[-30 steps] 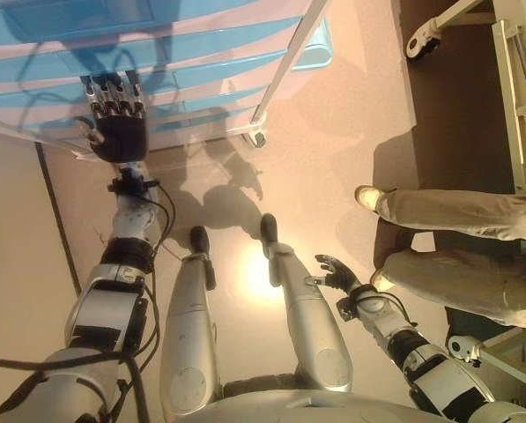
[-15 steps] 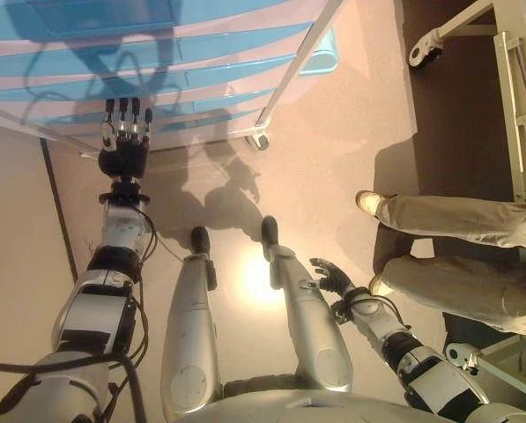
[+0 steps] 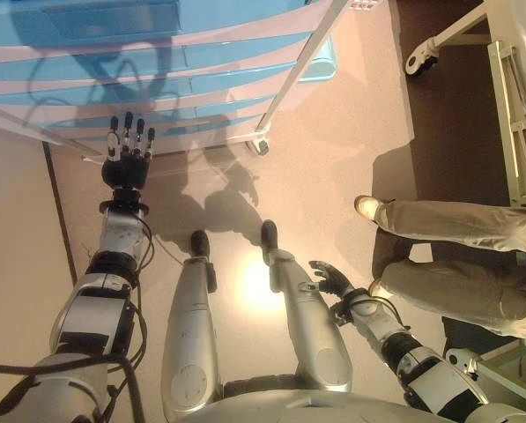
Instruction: Open the drawer and pick up the medicine
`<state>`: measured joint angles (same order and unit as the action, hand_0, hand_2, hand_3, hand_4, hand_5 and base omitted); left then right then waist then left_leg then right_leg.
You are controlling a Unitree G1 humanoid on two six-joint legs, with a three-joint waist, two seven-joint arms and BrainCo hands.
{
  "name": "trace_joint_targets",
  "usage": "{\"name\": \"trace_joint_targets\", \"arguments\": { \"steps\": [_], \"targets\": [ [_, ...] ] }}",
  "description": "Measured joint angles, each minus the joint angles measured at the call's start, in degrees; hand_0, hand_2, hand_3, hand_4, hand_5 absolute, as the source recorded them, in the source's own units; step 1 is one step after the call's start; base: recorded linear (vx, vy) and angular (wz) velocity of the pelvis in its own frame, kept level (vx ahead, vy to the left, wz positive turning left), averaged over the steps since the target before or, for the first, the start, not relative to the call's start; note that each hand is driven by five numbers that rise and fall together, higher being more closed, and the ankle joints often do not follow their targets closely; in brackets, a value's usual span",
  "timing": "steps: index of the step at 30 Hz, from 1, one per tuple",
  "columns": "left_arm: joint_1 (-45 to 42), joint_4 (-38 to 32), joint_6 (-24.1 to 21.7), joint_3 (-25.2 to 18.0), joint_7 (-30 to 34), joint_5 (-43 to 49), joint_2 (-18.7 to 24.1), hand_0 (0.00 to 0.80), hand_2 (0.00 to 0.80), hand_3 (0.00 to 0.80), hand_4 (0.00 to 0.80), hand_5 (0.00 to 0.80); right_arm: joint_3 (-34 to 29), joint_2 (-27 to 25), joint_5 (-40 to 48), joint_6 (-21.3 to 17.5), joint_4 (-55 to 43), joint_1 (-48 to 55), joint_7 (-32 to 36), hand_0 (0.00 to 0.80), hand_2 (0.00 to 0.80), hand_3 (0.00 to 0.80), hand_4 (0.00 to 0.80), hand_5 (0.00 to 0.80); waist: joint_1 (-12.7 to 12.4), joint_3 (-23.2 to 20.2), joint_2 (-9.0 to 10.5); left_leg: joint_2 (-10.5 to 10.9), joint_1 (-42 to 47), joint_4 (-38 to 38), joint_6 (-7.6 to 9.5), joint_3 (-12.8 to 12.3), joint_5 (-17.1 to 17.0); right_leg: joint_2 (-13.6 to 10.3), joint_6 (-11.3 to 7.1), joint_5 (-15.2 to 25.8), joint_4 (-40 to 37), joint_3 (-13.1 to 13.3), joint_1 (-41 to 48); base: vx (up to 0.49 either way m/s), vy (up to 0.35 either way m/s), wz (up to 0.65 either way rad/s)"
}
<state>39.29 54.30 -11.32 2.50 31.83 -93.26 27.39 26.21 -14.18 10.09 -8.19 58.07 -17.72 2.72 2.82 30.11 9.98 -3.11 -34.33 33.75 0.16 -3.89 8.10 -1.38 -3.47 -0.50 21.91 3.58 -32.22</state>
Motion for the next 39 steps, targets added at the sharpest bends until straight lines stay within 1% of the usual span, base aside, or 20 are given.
{"name": "trace_joint_targets", "arguments": {
  "steps": [7, 9, 10, 11, 14, 16, 19, 20, 21, 22, 23, 24, 27, 30, 32, 36, 39],
  "targets": [
    [0.0, 0.2, 0.1, 0.0, 0.1, -0.3, 0.1, 0.0, 0.0, 0.0, 0.0, 0.0, 0.2, 0.0, 0.0, 0.6, -0.1, 0.0, 0.1, 0.0, 0.0, 0.0, 0.0, 0.0, 0.0, 0.0, 0.01, -0.1, -0.1, 0.2, 0.03, 0.0, 0.2, 0.2, -0.24, 0.2, 0.0, 0.1, 0.0, 0.017, 0.003, 0.0],
    [0.0, 0.5, 0.5, 0.0, 1.1, -1.4, 0.2, 0.0, 0.0, 0.0, 0.0, 0.0, 0.8, 0.0, 0.0, 0.5, -0.1, -0.1, 0.1, 0.0, 0.0, 0.0, 0.0, 0.0, -0.2, 0.0, 0.05, -0.4, -0.2, 1.3, 0.0, 0.0, 1.0, 0.5, -0.03, -0.1, 0.0, 0.1, 0.3, 0.132, 0.018, -0.07],
    [0.0, 0.8, 0.9, 0.0, 1.4, -1.9, 0.2, 0.0, 0.0, 0.0, 0.0, 0.0, 1.1, 0.0, 0.0, 0.5, -0.1, 0.0, 0.1, 0.0, 0.0, 0.0, 0.0, 0.0, -0.2, 0.1, 0.08, -1.0, -0.3, 2.1, 0.49, 0.0, 0.9, 1.0, -0.46, 0.3, 0.1, 0.2, 0.6, 0.046, -0.022, -0.07],
    [0.0, 0.8, 1.3, 0.0, 2.3, -2.8, 0.2, 0.0, 0.0, 0.0, 0.0, 0.0, 1.6, -0.1, 0.0, 0.5, -0.2, 0.1, 0.1, 0.0, 0.0, 0.0, 0.0, 0.0, -0.5, 0.1, 0.21, -1.0, -0.2, 2.6, -0.05, 0.2, 1.7, 1.1, -0.23, 0.0, -0.1, 0.2, 0.9, 0.046, -0.028, -0.08],
    [-0.2, 0.9, 2.7, 0.2, 5.6, -4.3, 0.0, 0.0, 0.0, 0.0, 0.0, 0.0, 2.2, -0.3, 0.0, 0.3, -0.3, 0.4, 0.2, 0.0, 0.0, 0.0, 0.0, 0.0, -0.8, 0.0, 0.29, -1.6, -0.2, 3.8, 0.12, 0.1, 2.4, 1.5, -0.28, 0.0, -0.3, 0.3, 1.4, 0.044, -0.038, -0.04],
    [-0.4, 0.7, 3.5, 0.6, 8.4, -5.4, -0.2, 0.0, 0.0, 0.0, 0.0, 0.0, 2.3, -0.2, 0.1, -0.1, -0.4, 0.9, 0.2, 0.0, 0.0, 0.0, 0.0, 0.0, -1.1, 0.0, 0.41, -1.8, -0.3, 4.0, 0.28, 0.3, 2.3, 1.7, -0.76, 0.6, -0.7, 0.3, 1.8, 0.034, -0.033, 0.03],
    [-0.3, -0.5, 3.6, 1.8, 11.0, -5.8, 0.0, 0.0, 0.0, 0.0, 0.0, 0.0, 2.8, -0.4, 0.7, -0.6, -0.8, 1.5, 0.2, 0.0, 0.0, 0.0, 0.0, 0.0, -1.2, -0.1, 0.5, -1.8, -0.5, 3.7, 0.59, 0.2, 1.9, 1.7, -1.05, 0.6, -1.2, 0.5, 1.8, 0.016, -0.011, 0.03],
    [-0.3, -1.8, 3.6, 2.1, 11.7, -5.7, 0.0, 0.0, 0.0, 0.0, 0.0, 0.0, 2.7, -0.6, 1.2, -0.9, -1.0, 1.6, 0.2, 0.0, 0.0, 0.0, 0.0, 0.0, -1.1, -0.1, 0.51, -1.5, -0.7, 3.6, 0.68, 0.3, 1.8, 1.6, -0.96, 0.5, -1.4, 0.6, 1.6, 0.014, -0.011, 0.1],
    [-0.3, -2.7, 3.6, 2.4, 12.5, -5.6, 0.0, 0.0, 0.0, 0.0, 0.0, 0.0, 2.8, -0.5, 1.2, -0.8, -1.0, 1.6, 0.3, 0.0, 0.0, 0.0, 0.0, 0.0, -1.2, -0.1, 0.51, -1.7, -0.9, 3.5, 0.55, 0.4, 1.5, 1.7, -0.94, 0.7, -1.8, 0.5, 1.7, 0.006, -0.006, 0.13],
    [-0.4, -4.0, 3.6, 2.3, 13.0, -5.5, 0.1, 0.0, 0.0, 0.0, 0.0, 0.0, 3.0, -0.6, 1.2, -0.7, -0.9, 1.5, 0.3, 0.0, 0.0, 0.0, 0.0, 0.0, -1.3, -0.1, 0.51, -1.7, -1.1, 3.5, 0.53, 0.8, 1.5, 1.8, -0.9, 0.8, -2.4, 0.3, 1.8, 0.005, -0.003, 0.09],
    [-0.1, -7.2, 3.6, 2.2, 14.0, -5.5, 0.5, 0.0, 0.0, 0.0, 0.0, 0.0, 3.1, -0.5, 1.2, -0.7, -0.9, 1.6, 0.3, 0.0, 0.0, 0.0, 0.0, 0.0, -1.2, -0.2, 0.61, -1.7, -1.3, 3.2, 0.42, 1.1, 1.3, 2.0, -0.95, 1.2, -3.0, 0.4, 2.0, 0.002, -0.001, 0.09],
    [0.6, -7.6, 3.7, 2.4, 12.7, -5.6, 0.8, 0.0, 0.0, 0.0, 0.0, 0.0, 3.1, -0.4, 1.3, -0.7, -1.1, 1.7, 0.3, 0.0, 0.0, 0.0, 0.0, 0.0, -1.0, -0.2, 0.68, -1.6, -1.4, 2.8, 0.57, 0.9, 1.0, 1.9, -0.94, 1.3, -3.2, 0.5, 2.0, 0.004, -0.003, 0.05],
    [1.1, -8.1, 3.6, 2.8, 12.8, -5.1, 1.0, 0.0, 0.0, 0.0, 0.0, 0.0, 3.3, -0.5, 1.2, -0.7, -1.1, 1.5, 0.2, 0.0, 0.0, 0.0, 0.0, 0.0, -1.0, -0.2, 0.68, -1.6, -1.5, 2.3, 0.78, 0.5, 0.8, 1.9, -0.83, 1.8, -3.0, 0.6, 1.7, -0.057, -0.026, 0.01],
    [1.1, -8.4, 3.9, 2.9, 12.8, -2.7, 1.8, 0.0, 0.0, 0.0, 0.0, 0.0, 3.3, -0.5, 1.2, -0.7, -1.1, 1.6, 0.3, 0.0, 0.0, 0.0, 0.0, 0.0, -1.1, -0.2, 0.68, -1.6, -1.4, 1.9, 0.54, 0.6, 1.0, 1.9, -0.78, 1.8, -3.4, 0.6, 1.8, -0.031, -0.013, 0.03],
    [1.1, -8.4, 4.1, 3.1, 12.8, -1.2, 2.5, 0.0, 0.0, 0.0, 0.0, 0.0, 3.3, -0.5, 1.2, -0.7, -1.1, 1.6, 0.3, 0.0, 0.0, 0.0, 0.0, 0.0, -1.3, -0.2, 0.68, -1.6, -1.4, 1.9, 0.9, 0.6, 0.8, 1.9, -0.77, 1.8, -3.5, 0.6, 1.8, 0.0, 0.0, 0.0],
    [1.2, -8.4, 4.9, 3.4, 12.6, -1.1, 3.0, 0.0, 0.0, 0.0, 0.0, 0.0, 3.3, -0.5, 1.2, -0.7, -1.1, 1.6, 0.3, 0.0, 0.0, 0.0, 0.0, 0.0, -1.3, -0.2, 0.68, -1.5, -1.5, 1.9, 0.89, 0.6, 0.8, 1.8, -0.78, 1.8, -3.5, 0.6, 1.9, 0.0, 0.0, 0.0],
    [1.3, -8.4, 4.9, 3.4, 12.3, -1.2, 3.3, 0.0, 0.0, 0.0, 0.0, 0.0, 3.3, -0.5, 1.2, -0.7, -1.1, 1.6, 0.3, 0.0, 0.0, 0.0, 0.0, 0.0, -1.2, -0.2, 0.68, -1.5, -1.5, 1.8, 0.54, 0.6, 1.0, 1.8, -0.77, 1.9, -3.9, 0.6, 1.9, 0.0, 0.0, 0.0]
  ]
}}
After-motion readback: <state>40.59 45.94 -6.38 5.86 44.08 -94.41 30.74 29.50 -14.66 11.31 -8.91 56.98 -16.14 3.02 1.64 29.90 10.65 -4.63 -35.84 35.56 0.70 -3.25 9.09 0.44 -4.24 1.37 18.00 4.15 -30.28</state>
